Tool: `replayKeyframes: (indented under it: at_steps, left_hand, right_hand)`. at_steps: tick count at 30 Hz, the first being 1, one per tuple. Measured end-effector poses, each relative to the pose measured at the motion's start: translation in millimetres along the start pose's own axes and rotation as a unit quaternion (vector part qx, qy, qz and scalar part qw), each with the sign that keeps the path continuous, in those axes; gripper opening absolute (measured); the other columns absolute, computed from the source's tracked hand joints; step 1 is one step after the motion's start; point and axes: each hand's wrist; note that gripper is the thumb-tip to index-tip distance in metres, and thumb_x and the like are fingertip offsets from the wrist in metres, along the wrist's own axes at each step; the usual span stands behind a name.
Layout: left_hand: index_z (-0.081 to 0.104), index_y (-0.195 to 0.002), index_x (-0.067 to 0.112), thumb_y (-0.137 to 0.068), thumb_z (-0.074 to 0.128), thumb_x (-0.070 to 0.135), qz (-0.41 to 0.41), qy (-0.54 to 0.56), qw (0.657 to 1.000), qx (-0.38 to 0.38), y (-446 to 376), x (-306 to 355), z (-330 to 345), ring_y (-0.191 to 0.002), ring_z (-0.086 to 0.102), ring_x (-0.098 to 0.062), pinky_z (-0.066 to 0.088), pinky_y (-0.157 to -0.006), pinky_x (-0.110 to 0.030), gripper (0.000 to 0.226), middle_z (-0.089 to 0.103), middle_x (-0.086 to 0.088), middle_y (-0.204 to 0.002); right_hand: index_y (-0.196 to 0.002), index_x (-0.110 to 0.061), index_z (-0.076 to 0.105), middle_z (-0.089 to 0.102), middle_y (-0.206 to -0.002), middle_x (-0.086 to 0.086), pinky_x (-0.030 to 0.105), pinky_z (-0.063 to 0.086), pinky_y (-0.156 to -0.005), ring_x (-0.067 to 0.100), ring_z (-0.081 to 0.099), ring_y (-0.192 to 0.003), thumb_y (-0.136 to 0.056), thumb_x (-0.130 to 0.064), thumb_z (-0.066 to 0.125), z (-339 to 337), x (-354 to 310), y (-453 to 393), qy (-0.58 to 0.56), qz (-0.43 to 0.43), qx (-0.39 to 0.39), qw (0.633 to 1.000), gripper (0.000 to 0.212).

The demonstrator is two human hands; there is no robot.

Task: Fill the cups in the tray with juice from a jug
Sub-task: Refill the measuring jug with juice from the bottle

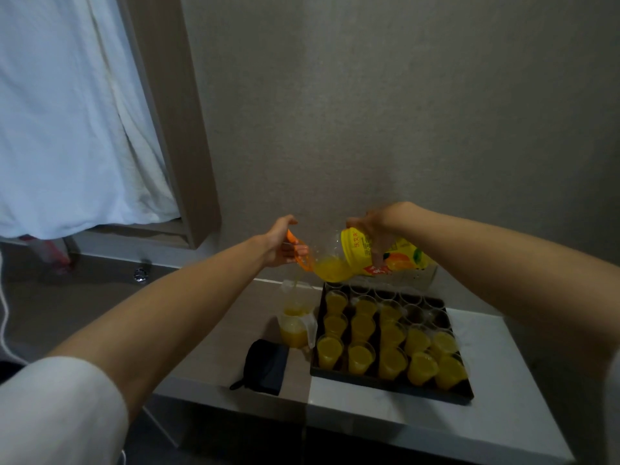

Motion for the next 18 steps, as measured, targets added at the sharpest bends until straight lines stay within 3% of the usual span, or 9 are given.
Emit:
replayKeyframes:
  at_steps: [4, 9, 13, 18]
  left_hand:
    - [0.045, -0.073, 0.008, -0.097, 0.047, 0.047, 0.002, 0.005, 1.000, 0.000, -0.6, -0.7, 0.8, -0.073, 0.064, -0.024, 0.049, -0.078, -0.032, 0.045, 0.065, -0.018, -0.090]
    - [0.046, -0.074, 0.008, -0.096, 0.048, 0.047, -0.002, 0.006, 1.000, -0.001, -1.9, -1.4, 0.3, -0.074, 0.064, -0.024, 0.050, -0.075, -0.032, 0.045, 0.065, -0.019, -0.094]
    - [0.045, -0.073, 0.009, -0.095, 0.049, 0.046, -0.003, 0.008, 1.000, 0.001, -2.5, -3.1, 0.9, -0.070, 0.062, -0.024, 0.050, -0.069, -0.031, 0.044, 0.064, -0.019, -0.091]
    - [0.045, -0.075, 0.009, -0.096, 0.048, 0.046, -0.002, 0.010, 1.000, 0.005, -1.5, -3.8, 1.3, -0.069, 0.063, -0.024, 0.050, -0.067, -0.032, 0.042, 0.064, -0.017, -0.082]
  right_hand:
    - [-0.160, -0.025, 0.021, 0.043, -0.155, 0.012, 0.038, 0.042, -0.089, 0.035, 0.047, -0.136, -0.074, -0.048, 0.088, 0.4, -0.8, 1.1, 0.002, 0.006, 0.000, 1.000, 0.111]
    - [-0.160, -0.028, 0.019, 0.045, -0.154, 0.013, 0.043, 0.049, -0.096, 0.036, 0.050, -0.134, -0.070, -0.052, 0.089, -1.7, -2.8, 0.5, 0.016, 0.004, -0.003, 1.000, 0.117]
    - [-0.161, -0.027, 0.016, 0.045, -0.153, 0.012, 0.037, 0.044, -0.081, 0.034, 0.052, -0.131, -0.074, -0.045, 0.088, -2.2, -2.7, -1.0, 0.006, 0.013, -0.016, 1.000, 0.115]
    - [-0.162, -0.026, 0.016, 0.044, -0.153, 0.011, 0.037, 0.044, -0.079, 0.033, 0.052, -0.130, -0.076, -0.042, 0.088, -4.5, -4.2, -4.8, 0.007, 0.015, -0.028, 0.999, 0.113]
Point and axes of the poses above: each hand's wrist, its own y-axis away from the middle knuckle, its own z-axis out of the palm, x = y × z
